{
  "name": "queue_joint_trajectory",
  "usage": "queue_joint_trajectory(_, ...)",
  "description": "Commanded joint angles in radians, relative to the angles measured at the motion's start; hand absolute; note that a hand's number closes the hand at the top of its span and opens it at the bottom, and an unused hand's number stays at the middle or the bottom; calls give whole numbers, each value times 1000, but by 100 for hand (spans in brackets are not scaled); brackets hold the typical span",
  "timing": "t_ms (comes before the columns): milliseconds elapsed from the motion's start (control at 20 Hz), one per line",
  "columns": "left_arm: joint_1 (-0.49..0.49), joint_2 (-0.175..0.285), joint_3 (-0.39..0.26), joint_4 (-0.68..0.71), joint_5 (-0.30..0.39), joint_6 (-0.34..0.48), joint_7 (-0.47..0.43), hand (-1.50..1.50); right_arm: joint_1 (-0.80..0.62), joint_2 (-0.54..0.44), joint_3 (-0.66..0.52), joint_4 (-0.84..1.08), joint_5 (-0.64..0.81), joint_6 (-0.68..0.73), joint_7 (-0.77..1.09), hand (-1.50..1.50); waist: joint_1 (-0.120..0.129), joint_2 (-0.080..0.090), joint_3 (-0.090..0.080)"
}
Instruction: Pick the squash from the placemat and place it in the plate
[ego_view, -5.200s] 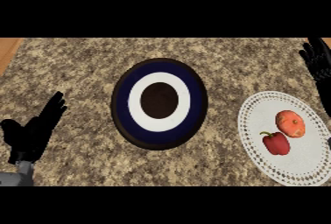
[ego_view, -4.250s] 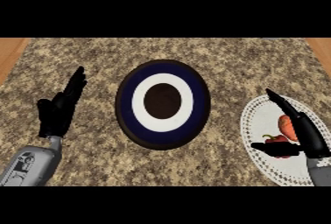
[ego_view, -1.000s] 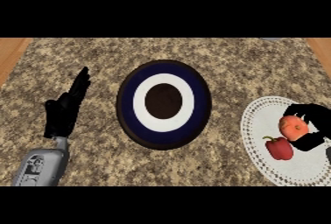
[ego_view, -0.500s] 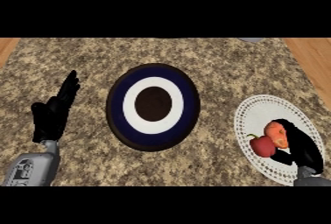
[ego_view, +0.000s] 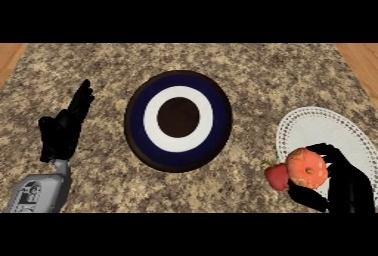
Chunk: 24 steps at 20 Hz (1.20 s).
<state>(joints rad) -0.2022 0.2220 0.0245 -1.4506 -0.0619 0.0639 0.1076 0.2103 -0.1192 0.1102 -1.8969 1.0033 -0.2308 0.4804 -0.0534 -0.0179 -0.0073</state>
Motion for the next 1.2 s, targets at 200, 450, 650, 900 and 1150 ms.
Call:
queue_joint_trajectory(200,-48,-28,-34,-16,-32,13,31,0,-19,79,218,-361,172,106,135,150,47,15,6)
queue_joint_trajectory(450,-15,-17,-22,-5,-14,-31,-21,0,-300,118,297,-229,161,166,344,150,63,18,7)
queue_joint_trajectory(650,-75,-33,-6,76,-14,-27,-47,0,-486,119,279,-32,72,54,433,150,63,22,7)
queue_joint_trajectory(900,-122,-9,22,87,1,-52,-13,0,-656,119,345,237,9,-123,444,150,67,22,7)
queue_joint_trajectory(1150,-54,-75,-58,31,-68,4,-13,0,-850,119,347,528,1,-67,513,150,84,23,7)
